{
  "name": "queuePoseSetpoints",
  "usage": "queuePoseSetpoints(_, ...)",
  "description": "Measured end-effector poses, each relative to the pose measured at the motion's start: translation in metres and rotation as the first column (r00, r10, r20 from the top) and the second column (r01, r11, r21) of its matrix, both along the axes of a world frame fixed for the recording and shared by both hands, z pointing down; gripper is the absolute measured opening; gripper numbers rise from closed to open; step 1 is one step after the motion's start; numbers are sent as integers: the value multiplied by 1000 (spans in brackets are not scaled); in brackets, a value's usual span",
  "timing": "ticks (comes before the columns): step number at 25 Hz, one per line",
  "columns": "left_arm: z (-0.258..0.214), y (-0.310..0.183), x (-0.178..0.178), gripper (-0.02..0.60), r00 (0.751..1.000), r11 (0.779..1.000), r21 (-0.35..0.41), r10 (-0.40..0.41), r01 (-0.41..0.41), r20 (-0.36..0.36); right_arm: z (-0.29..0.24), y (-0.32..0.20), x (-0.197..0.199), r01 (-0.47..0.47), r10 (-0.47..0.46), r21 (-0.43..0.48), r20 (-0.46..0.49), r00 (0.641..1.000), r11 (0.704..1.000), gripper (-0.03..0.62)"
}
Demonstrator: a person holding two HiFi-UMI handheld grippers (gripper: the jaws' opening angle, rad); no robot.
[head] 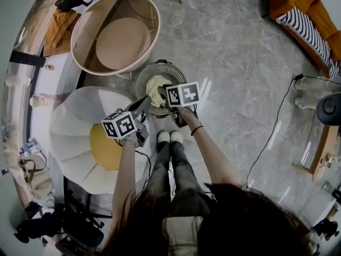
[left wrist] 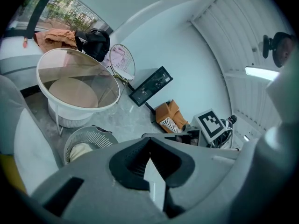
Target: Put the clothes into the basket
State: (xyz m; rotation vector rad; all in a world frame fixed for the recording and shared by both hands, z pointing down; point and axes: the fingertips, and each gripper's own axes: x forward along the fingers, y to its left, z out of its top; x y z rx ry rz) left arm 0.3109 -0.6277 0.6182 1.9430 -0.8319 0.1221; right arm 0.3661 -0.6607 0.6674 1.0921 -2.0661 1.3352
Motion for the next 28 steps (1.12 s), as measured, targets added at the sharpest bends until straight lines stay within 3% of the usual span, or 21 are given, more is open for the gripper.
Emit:
queuePoseSetpoints(15, -94, 20, -7, 11, 999, 986, 159, -35, 40, -37, -104, 27, -10, -85, 58, 140, 186, 981, 986, 37)
queuePoseSetpoints(23, -142, 32, -3, 11, 1000, 962, 273, -17, 23, -21, -167, 37, -9, -99, 30, 281, 241, 970, 955, 26)
queuePoseSetpoints(28, -166, 43, 3, 11, 1000, 943, 334, -8, 10, -7, -205, 48, -8, -107, 5, 376, 261, 965, 920, 25)
